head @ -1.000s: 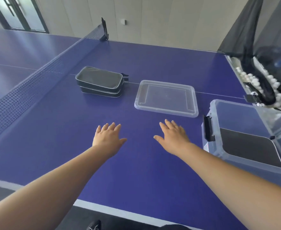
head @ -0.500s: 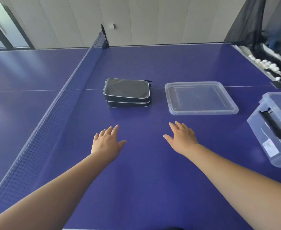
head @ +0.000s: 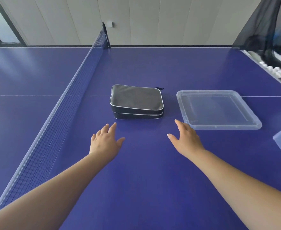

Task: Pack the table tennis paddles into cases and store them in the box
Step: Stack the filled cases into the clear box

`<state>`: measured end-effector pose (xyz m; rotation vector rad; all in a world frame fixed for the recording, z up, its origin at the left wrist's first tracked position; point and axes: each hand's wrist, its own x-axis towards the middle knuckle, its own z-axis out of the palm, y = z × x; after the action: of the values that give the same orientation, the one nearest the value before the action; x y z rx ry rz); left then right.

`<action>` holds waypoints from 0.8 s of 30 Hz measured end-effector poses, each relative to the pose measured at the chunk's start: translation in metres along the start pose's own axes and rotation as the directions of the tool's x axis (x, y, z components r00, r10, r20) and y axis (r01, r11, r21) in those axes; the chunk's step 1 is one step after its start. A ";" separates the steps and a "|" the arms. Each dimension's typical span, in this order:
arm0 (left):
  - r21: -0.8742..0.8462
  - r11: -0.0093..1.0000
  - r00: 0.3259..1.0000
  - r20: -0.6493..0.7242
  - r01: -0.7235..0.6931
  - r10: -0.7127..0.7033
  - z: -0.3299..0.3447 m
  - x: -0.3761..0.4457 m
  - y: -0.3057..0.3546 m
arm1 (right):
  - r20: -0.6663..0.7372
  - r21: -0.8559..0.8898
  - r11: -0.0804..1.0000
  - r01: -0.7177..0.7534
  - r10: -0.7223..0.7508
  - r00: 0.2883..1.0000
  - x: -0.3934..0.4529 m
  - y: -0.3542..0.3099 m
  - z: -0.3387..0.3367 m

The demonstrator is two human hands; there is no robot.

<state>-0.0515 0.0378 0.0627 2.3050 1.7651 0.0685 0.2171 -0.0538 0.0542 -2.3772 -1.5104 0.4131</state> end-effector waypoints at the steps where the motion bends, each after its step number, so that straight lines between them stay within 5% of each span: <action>1: -0.028 1.000 1.000 -0.012 0.008 -0.009 -0.001 0.011 0.001 | 0.003 0.034 0.999 -0.003 0.002 1.000 0.013 -0.002 0.002; 10: -0.318 0.945 0.992 -0.074 0.071 -0.099 0.004 0.128 0.012 | 0.061 0.280 0.959 -0.043 0.027 0.998 0.139 -0.018 0.029; 15: -0.326 0.940 0.989 -0.070 0.100 -0.130 0.017 0.179 0.015 | 0.104 0.324 0.943 -0.070 0.038 0.994 0.191 -0.019 0.047; 24: -0.671 0.719 0.963 -0.031 0.179 -0.269 0.023 0.224 0.006 | 0.123 0.512 0.846 -0.150 0.100 0.987 0.220 -0.019 0.062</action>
<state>0.0190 0.2470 0.0180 1.5835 1.6880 0.7009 0.2670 0.1594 -0.0133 -2.0409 -1.0922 0.8544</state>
